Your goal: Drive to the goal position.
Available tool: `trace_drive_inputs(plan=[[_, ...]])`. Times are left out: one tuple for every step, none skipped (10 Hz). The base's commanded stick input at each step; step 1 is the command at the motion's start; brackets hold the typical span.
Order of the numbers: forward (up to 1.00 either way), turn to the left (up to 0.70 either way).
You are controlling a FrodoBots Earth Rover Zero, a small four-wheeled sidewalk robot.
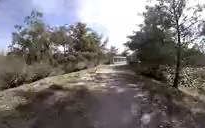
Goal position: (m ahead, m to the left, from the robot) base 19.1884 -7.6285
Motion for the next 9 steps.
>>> trace_drive_inputs(plan=[[0.85, 0.00], [0.85, 0.00], [0.85, 0.00], [0.85, 0.00], [0.85, 0.00], [0.85, 0.00], [0.85, 0.00], [0.85, 0.00], [0.85, 0.00]])
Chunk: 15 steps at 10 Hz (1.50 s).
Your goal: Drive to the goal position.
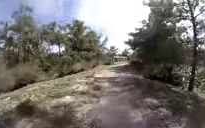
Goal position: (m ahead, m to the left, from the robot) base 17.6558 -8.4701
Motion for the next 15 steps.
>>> trace_drive_inputs(plan=[[0.85, -0.04], [0.85, -0.17], [0.85, -0.31], [0.85, -0.26], [0.85, 0.00], [0.85, 0.00], [0.85, 0.00], [0.85, 0.00], [0.85, 0.00], [0.85, 0.00], [0.85, 0.00], [0.85, 0.00], [0.85, 0.00], [0.85, 0.00], [0.85, 0.00]])
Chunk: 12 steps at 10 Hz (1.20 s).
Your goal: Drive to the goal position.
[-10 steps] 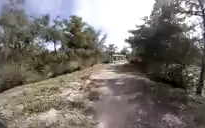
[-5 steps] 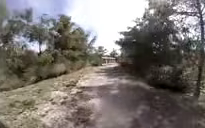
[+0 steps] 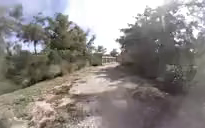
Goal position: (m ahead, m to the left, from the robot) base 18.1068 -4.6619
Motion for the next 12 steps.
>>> trace_drive_inputs(plan=[[0.85, 0.00], [0.85, 0.00], [0.85, 0.00], [0.85, 0.00], [0.85, 0.00], [0.85, 0.00], [0.85, 0.00], [0.85, 0.00], [0.85, 0.00], [0.85, 0.00], [0.85, 0.00], [0.85, 0.00]])
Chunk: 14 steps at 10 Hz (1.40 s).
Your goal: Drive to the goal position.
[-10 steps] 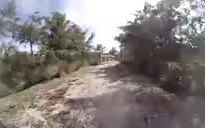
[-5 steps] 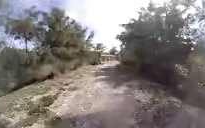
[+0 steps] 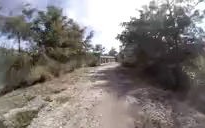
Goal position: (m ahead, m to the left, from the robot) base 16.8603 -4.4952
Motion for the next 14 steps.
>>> trace_drive_inputs(plan=[[0.85, 0.00], [0.85, 0.00], [0.85, 0.00], [0.85, 0.00], [0.85, 0.00], [0.85, 0.00], [0.85, 0.00], [0.85, 0.00], [0.85, 0.00], [0.85, 0.00], [0.85, 0.00], [0.85, 0.00], [0.85, 0.00], [0.85, 0.00]])
